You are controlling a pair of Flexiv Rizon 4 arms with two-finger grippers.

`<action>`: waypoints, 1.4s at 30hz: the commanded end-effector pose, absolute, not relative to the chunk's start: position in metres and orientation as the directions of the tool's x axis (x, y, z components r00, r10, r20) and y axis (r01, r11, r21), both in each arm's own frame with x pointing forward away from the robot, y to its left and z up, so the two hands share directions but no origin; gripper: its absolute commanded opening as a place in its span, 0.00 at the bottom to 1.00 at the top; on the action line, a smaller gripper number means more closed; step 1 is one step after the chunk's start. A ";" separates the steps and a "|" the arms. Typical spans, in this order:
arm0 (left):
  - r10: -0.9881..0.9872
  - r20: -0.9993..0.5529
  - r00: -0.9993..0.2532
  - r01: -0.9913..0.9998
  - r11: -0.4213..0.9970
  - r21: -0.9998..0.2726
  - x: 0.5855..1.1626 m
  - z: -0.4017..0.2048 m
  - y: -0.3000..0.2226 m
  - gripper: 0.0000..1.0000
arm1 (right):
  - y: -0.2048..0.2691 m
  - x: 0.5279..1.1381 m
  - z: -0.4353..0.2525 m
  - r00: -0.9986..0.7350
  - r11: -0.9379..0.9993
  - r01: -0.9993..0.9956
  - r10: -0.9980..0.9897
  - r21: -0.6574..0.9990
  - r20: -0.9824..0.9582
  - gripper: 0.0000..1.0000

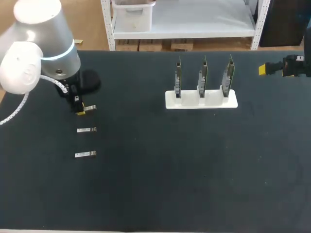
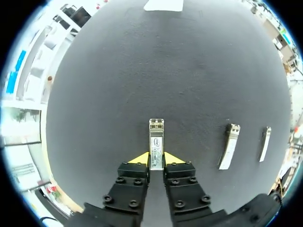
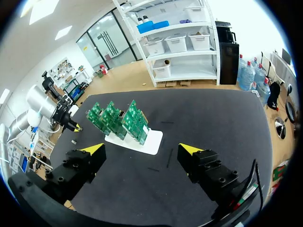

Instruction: Pick up the optical module with the left hand, and insert it into the network port with the right hand.

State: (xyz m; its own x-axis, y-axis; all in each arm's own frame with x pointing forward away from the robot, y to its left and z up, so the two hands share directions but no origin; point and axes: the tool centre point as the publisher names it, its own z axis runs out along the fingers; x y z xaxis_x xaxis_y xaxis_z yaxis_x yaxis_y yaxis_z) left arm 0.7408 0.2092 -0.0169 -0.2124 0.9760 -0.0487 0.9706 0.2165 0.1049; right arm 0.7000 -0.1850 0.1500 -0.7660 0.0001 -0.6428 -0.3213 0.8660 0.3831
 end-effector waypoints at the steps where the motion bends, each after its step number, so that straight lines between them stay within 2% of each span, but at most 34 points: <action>1: 0.960 -0.102 -0.260 0.956 0.271 0.113 0.746 -0.006 0.219 0.00 | -0.185 0.700 0.150 -0.766 0.866 -0.321 0.000 0.383 -0.643 1.00; 11: 0.783 -0.364 -0.504 0.808 0.577 0.123 0.797 0.051 0.231 0.00 | -0.185 0.700 0.150 -0.766 0.866 -0.321 0.000 0.383 -0.643 1.00; 14: 0.672 -0.501 -0.545 0.743 0.664 0.083 0.816 0.078 0.224 0.00 | -0.185 0.700 0.150 -0.766 0.866 -0.321 0.000 0.383 -0.643 1.00; 17: 0.571 -0.631 -0.525 0.716 0.698 0.036 0.829 0.109 0.212 0.00 | -0.185 0.700 0.150 -0.766 0.866 -0.321 0.000 0.383 -0.643 1.00; 25: 0.463 -0.810 -0.360 0.781 0.625 0.010 0.836 0.176 0.154 0.00 | -0.185 0.700 0.150 -0.766 0.866 -0.321 0.000 0.383 -0.643 1.00; 36: 0.394 -0.908 -0.142 0.921 0.388 0.024 0.813 0.224 0.068 0.00 | -0.185 0.700 0.150 -0.766 0.866 -0.321 0.000 0.383 -0.643 1.00; 42: 0.334 -0.940 -0.073 0.966 0.258 0.016 0.794 0.237 0.034 0.00 | -0.185 0.700 0.150 -0.766 0.866 -0.321 0.000 0.383 -0.643 1.00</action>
State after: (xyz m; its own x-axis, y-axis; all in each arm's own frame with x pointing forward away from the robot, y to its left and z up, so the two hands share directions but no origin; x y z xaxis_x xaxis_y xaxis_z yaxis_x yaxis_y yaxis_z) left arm 0.7962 0.0375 0.2364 -0.1981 0.5122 -0.8357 0.9238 0.3826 0.0155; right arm 0.7000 -0.1850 0.1500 -0.7660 0.0001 -0.6428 -0.3214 0.8660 0.3831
